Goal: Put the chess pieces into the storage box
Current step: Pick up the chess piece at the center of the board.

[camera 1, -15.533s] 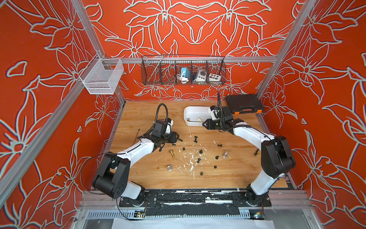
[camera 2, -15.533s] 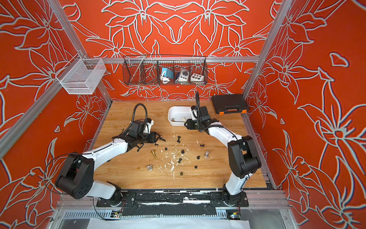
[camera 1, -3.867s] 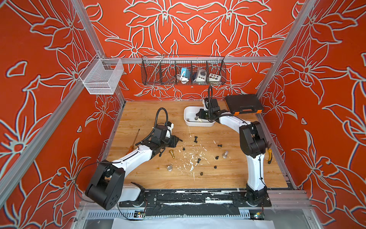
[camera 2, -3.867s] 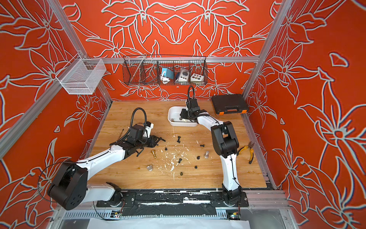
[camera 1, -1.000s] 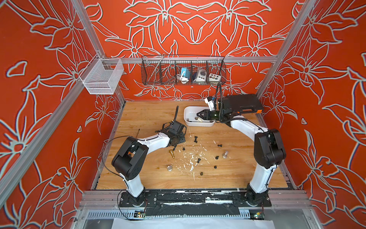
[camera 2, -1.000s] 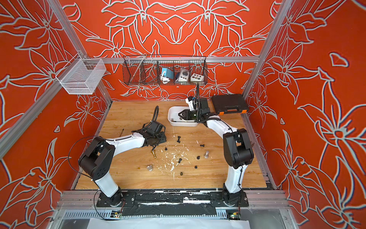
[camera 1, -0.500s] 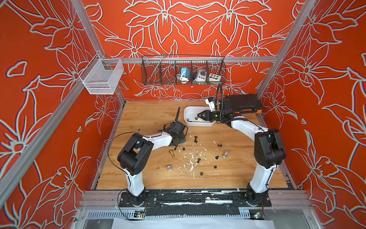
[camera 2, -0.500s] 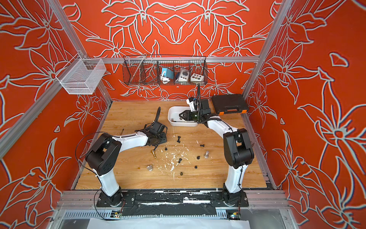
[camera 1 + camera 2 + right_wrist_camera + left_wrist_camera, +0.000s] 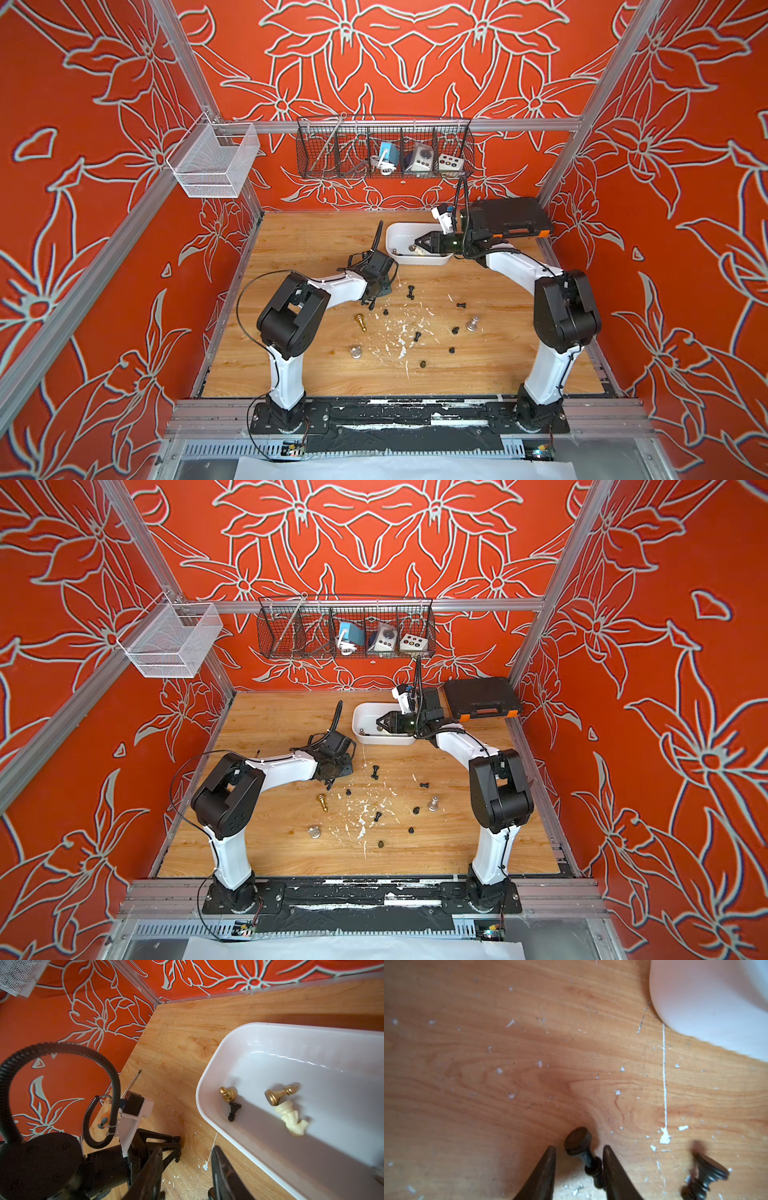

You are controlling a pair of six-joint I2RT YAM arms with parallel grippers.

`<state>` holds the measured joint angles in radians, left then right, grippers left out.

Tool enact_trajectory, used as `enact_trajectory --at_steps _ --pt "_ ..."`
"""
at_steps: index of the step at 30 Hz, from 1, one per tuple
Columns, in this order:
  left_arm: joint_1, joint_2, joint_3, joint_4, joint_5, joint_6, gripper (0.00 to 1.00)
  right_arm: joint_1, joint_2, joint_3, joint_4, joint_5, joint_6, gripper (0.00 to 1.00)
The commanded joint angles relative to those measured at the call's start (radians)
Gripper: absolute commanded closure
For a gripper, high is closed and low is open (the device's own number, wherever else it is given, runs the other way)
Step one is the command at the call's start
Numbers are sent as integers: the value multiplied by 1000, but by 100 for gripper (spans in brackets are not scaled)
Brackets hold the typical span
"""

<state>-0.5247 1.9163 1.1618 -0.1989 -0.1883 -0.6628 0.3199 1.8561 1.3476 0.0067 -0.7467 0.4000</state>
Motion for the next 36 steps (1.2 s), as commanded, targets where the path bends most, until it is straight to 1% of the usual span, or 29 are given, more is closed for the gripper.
enact_trajectory --at_steps 1,10,16,21,24,29,36 --pt "-3 47 34 -53 -35 50 61 -7 -6 -12 19 -26 3 59" --pt "-4 102 108 -87 -44 114 66 -9 -5 -12 21 -34 7 59" --pt "-6 117 109 -95 -34 137 70 -10 -7 -16 19 -35 7 59" --pt "-8 118 98 -95 -31 146 76 -12 -6 -16 19 -38 8 59" --pt "-14 119 103 -97 -31 156 78 -13 -9 -16 19 -38 8 59" --pt "-27 127 123 -103 -41 190 80 -16 -13 -18 14 -39 5 59" --pt "-32 117 149 -117 -52 230 81 -22 -21 -19 10 -42 3 59"
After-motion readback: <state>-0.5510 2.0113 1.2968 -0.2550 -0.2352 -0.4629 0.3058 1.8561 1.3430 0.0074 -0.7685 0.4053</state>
